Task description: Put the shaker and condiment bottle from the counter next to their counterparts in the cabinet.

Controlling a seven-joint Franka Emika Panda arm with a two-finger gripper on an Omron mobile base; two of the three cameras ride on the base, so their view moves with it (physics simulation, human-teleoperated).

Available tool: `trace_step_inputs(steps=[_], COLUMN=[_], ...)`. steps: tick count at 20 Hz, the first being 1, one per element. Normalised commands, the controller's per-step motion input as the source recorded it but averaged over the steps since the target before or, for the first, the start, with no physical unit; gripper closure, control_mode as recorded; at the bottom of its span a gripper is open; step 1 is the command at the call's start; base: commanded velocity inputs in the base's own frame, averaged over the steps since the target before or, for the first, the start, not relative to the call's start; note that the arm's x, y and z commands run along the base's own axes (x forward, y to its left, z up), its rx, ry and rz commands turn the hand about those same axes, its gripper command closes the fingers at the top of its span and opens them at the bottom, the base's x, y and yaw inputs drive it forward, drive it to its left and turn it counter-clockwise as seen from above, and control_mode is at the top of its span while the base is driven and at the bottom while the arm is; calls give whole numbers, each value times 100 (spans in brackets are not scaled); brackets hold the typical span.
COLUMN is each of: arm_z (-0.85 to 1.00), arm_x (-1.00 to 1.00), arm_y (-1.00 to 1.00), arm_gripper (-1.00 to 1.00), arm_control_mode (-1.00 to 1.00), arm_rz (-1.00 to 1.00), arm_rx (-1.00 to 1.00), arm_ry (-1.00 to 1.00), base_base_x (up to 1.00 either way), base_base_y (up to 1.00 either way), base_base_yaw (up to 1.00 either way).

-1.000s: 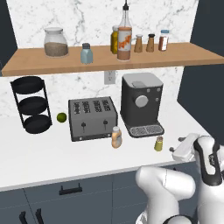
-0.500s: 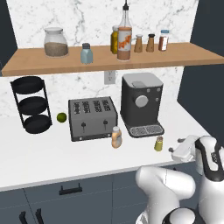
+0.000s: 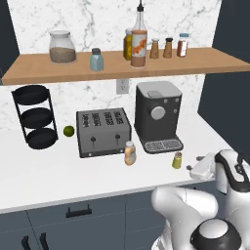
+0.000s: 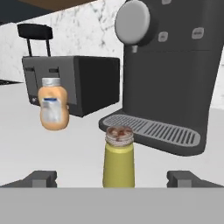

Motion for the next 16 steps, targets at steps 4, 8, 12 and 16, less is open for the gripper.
trace_step_inputs(steps=[4,8,12,16], arm_z=[-30,-22,-23,-25], arm_x=[30,27,29,33], arm_y=[0,0,0,0], arm_gripper=[-100,-100,-100,-100], arm_control_mode=[-100,-100,-100,-100], arm_rz=[0,0,0,0], arm_rx=[1,3,4,4], arm_ry=[5,8,10,12], base_base_x=[0,0,0,0], base_base_y=[0,0,0,0], base_base_yaw=[0,0,0,0])
